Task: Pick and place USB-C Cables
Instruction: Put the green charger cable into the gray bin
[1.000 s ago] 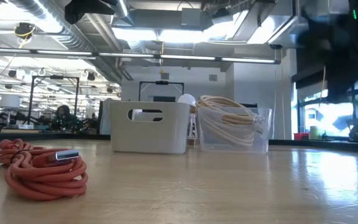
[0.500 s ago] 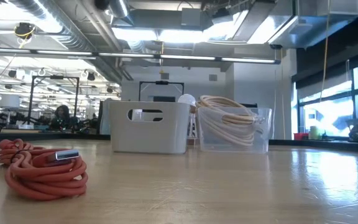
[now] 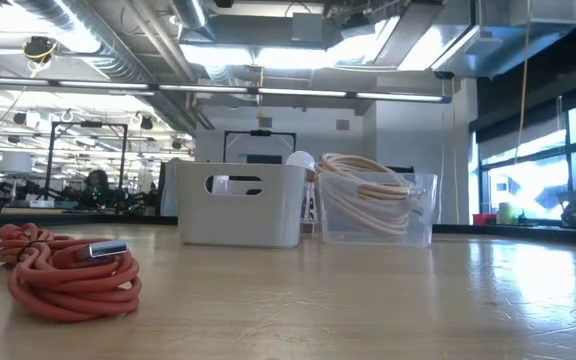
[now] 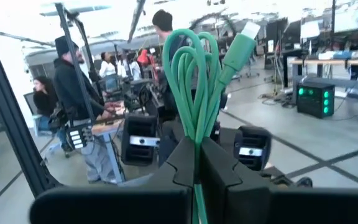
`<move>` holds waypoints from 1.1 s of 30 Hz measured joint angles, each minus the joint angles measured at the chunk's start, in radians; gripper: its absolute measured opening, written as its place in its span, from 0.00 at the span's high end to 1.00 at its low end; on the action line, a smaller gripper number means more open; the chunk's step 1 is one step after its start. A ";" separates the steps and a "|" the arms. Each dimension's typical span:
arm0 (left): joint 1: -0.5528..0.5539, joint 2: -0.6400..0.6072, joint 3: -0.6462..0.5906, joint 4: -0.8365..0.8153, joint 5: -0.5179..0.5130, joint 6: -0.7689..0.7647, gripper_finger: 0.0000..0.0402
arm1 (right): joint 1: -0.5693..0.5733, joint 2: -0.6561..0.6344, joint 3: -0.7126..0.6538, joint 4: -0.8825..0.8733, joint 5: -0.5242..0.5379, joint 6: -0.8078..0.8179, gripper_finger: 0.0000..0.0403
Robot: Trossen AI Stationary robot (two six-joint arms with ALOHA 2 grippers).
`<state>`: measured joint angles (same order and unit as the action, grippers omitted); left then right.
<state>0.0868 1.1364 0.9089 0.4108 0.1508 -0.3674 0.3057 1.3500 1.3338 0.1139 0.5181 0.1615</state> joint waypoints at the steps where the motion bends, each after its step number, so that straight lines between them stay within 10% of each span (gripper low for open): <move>1: 0.000 0.005 0.000 0.004 0.005 -0.013 0.69 | -0.009 0.012 0.000 0.000 -0.011 0.012 0.98; 33: 0.008 0.065 0.001 0.111 0.066 -0.074 0.55 | -0.141 0.118 0.000 0.169 -0.220 0.039 0.98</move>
<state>0.0948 1.2018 0.9100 0.5215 0.2172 -0.4410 0.1645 1.4680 1.3341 0.2824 0.2977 0.2006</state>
